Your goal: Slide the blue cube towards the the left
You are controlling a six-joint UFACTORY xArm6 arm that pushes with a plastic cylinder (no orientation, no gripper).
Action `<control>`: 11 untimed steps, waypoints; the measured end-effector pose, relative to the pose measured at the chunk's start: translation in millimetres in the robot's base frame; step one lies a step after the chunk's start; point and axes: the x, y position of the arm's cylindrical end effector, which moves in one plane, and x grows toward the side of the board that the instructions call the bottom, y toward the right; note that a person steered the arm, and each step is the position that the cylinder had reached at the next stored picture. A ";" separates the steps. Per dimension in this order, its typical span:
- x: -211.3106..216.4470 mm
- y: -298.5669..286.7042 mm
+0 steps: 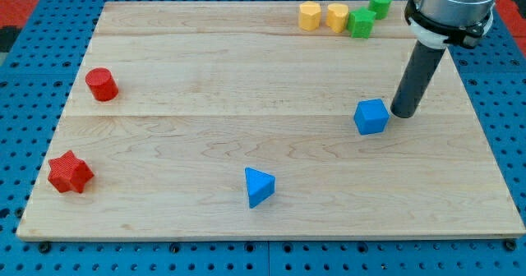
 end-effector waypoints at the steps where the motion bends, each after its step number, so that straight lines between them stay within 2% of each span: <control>1: 1.0 -14.4; 11: 10.6 -35.1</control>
